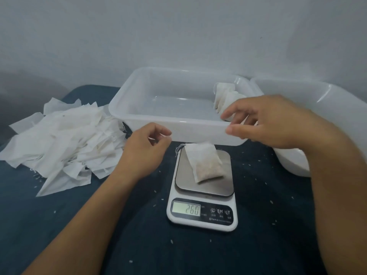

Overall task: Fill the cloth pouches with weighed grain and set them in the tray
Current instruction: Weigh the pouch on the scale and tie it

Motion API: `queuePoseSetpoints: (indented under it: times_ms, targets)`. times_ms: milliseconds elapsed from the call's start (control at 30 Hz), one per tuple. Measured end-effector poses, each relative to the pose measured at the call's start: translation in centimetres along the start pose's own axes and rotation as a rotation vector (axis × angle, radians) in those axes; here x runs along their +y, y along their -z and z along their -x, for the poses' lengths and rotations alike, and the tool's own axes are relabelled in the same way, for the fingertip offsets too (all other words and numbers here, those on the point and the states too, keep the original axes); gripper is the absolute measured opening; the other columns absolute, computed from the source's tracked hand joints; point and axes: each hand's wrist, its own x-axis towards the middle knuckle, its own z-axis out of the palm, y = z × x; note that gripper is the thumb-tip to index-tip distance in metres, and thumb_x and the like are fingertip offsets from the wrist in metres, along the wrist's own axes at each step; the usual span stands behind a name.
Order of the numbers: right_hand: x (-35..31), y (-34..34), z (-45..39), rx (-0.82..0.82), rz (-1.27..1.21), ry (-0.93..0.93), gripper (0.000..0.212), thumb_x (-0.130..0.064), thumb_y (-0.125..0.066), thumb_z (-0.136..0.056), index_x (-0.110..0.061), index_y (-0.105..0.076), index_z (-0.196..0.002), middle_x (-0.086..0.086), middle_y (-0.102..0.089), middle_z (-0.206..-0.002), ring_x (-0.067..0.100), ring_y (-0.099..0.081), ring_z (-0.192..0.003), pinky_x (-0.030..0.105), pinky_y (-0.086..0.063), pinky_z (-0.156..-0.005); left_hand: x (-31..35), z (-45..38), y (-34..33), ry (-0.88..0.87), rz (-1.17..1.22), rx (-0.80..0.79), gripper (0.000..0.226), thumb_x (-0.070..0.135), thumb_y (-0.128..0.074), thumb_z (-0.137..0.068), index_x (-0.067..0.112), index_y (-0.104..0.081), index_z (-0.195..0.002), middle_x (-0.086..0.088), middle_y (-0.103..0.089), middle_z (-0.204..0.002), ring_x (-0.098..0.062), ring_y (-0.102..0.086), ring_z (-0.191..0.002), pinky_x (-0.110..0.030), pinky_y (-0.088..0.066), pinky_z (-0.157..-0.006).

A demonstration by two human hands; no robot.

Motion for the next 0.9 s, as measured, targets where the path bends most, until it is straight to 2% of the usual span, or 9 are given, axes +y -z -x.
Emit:
queuePoseSetpoints:
  times_ms: [100,233,400,533,633,700,800,867,900]
  targets:
    - [0.0,0.5,0.4,0.076,-0.069,-0.013,0.020,-0.047,-0.072,-0.086,-0.043,-0.070,-0.105,-0.030,-0.072,-0.088,-0.005,-0.070,-0.074,0.026,-0.052,-0.071,-0.2,-0.1,-0.1,0.014,0.007,0.005,0.011,0.030,-0.069,-0.094,0.037,-0.070,-0.086,0.026,-0.062,-0.070,0.000,-0.053,-0.058,-0.029,-0.049,-0.066]
    - [0.4,0.6,0.5,0.100,-0.097,-0.036,0.014,-0.044,-0.074,-0.088,-0.043,-0.070,-0.101,-0.028,-0.072,-0.085,-0.003,-0.070,-0.070,0.027,-0.053,-0.068,-0.4,-0.1,-0.3,0.011,-0.019,0.014,0.011,0.032,-0.068,-0.094,0.037,-0.070,-0.085,0.029,-0.060,-0.068,0.001,-0.054,-0.059,-0.030,-0.051,-0.069]
    - [0.8,-0.2,-0.2,0.009,-0.032,-0.061,0.013,-0.047,-0.072,-0.088,-0.044,-0.068,-0.101,-0.039,-0.067,-0.084,-0.007,-0.068,-0.061,0.021,-0.046,-0.063,-0.5,0.0,-0.6,0.001,-0.029,-0.025,0.012,0.034,-0.068,-0.095,0.039,-0.070,-0.084,0.026,-0.062,-0.071,0.000,-0.058,-0.057,-0.020,-0.048,-0.050]
    - [0.7,-2.0,-1.0,-0.051,-0.044,-0.038,0.013,-0.042,-0.073,-0.091,-0.043,-0.068,-0.104,-0.027,-0.072,-0.093,-0.003,-0.070,-0.062,0.013,-0.049,-0.052,-0.4,0.2,-0.8,-0.002,-0.060,-0.047,0.010,0.037,-0.067,-0.095,0.038,-0.070,-0.085,0.026,-0.064,-0.078,0.001,-0.060,-0.060,-0.020,-0.048,-0.055]
    - [0.3,-3.8,-1.7,-0.071,-0.058,-0.006,0.018,-0.032,-0.070,-0.096,-0.040,-0.067,-0.113,-0.024,-0.070,-0.108,-0.001,-0.070,-0.061,0.007,-0.048,-0.058,-0.4,0.3,-0.9,-0.007,-0.069,-0.057,0.010,0.036,-0.066,-0.095,0.038,-0.069,-0.086,0.026,-0.065,-0.081,0.001,-0.061,-0.060,-0.014,-0.046,-0.051]
    - [-0.4,-5.2,-2.1,-0.100,0.005,0.027,0.029,-0.031,-0.066,-0.100,-0.042,-0.063,-0.126,-0.025,-0.067,-0.123,-0.010,-0.066,-0.062,0.008,-0.046,-0.064,-0.4,0.4,-0.9,-0.012,-0.077,-0.065,0.009,0.036,-0.066,-0.095,0.038,-0.069,-0.087,0.027,-0.065,-0.082,0.001,-0.061,-0.061,-0.015,-0.047,-0.052]
    - [-1.7,-6.9,-2.6,-0.124,0.216,0.104,0.041,-0.035,-0.055,-0.106,-0.046,-0.051,-0.145,-0.023,-0.054,-0.147,-0.021,-0.056,-0.094,0.022,-0.043,-0.097,-0.3,0.6,-1.1,-0.009,-0.086,-0.082,0.007,0.037,-0.067,-0.095,0.038,-0.069,-0.088,0.027,-0.065,-0.081,0.002,-0.060,-0.063,-0.025,-0.048,-0.062]
    - [-2.2,-7.6,-2.8,-0.109,0.285,0.118,0.043,-0.036,-0.048,-0.107,-0.046,-0.046,-0.149,-0.021,-0.048,-0.154,0.001,-0.052,-0.129,0.034,-0.041,-0.112,-0.2,0.6,-1.0,-0.012,-0.084,-0.088,0.007,0.037,-0.066,-0.095,0.038,-0.069,-0.088,0.028,-0.065,-0.080,0.002,-0.060,-0.063,-0.027,-0.049,-0.063]
    - [-2.3,-7.9,-2.9,-0.101,0.306,0.116,0.043,-0.035,-0.046,-0.108,-0.045,-0.045,-0.150,-0.019,-0.048,-0.154,0.010,-0.049,-0.136,0.037,-0.041,-0.112,-0.1,0.6,-1.0,-0.016,-0.082,-0.087,0.007,0.037,-0.066,-0.095,0.037,-0.068,-0.089,0.028,-0.065,-0.081,0.002,-0.061,-0.064,-0.027,-0.050,-0.063]
